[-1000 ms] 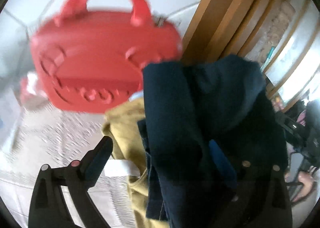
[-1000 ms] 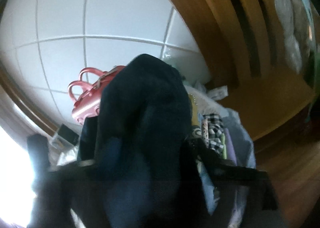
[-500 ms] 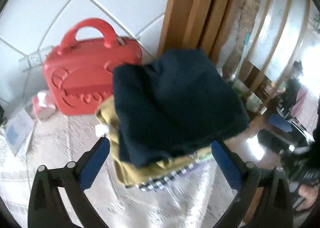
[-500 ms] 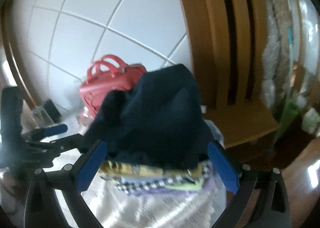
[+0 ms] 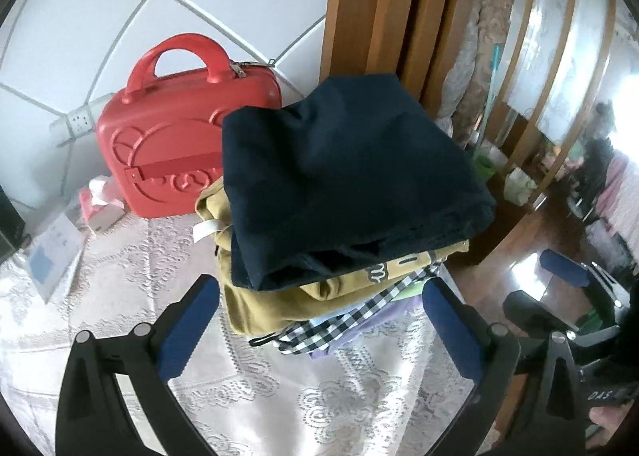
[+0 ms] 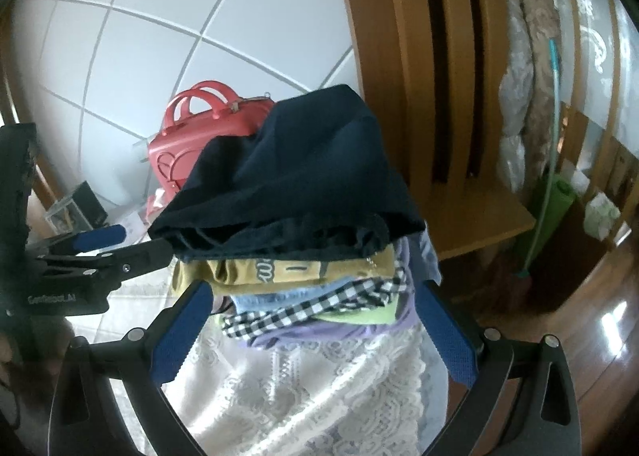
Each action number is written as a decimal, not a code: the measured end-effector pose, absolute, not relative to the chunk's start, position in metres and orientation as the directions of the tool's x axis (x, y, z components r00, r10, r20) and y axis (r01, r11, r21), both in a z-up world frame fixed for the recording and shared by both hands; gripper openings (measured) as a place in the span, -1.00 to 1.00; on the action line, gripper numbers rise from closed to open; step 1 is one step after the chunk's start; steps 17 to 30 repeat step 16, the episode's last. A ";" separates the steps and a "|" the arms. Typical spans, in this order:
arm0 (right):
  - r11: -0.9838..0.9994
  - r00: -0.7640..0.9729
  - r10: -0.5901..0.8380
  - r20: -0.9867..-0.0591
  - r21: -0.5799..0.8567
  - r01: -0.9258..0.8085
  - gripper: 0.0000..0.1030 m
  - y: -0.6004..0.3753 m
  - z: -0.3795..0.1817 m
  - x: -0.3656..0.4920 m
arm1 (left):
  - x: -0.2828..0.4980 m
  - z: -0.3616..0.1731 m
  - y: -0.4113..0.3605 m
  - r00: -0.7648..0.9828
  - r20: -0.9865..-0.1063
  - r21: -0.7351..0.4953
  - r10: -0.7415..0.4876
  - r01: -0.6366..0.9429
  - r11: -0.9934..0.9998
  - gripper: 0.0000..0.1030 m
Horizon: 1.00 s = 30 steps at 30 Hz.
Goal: Fold clothes
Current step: 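Lower the jeans onto the clothes stack and open both tools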
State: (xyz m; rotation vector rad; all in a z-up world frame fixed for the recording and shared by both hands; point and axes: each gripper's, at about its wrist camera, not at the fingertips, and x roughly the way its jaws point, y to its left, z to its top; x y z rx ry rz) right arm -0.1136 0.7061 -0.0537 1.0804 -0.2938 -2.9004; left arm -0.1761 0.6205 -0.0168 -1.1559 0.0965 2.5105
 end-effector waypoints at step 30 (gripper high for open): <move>-0.975 -0.753 -0.115 -0.648 0.218 -0.039 0.99 0.710 -0.052 -0.102 | -0.157 -0.011 0.621 -0.605 -0.730 -0.076 0.318 -0.391 -0.917 1.00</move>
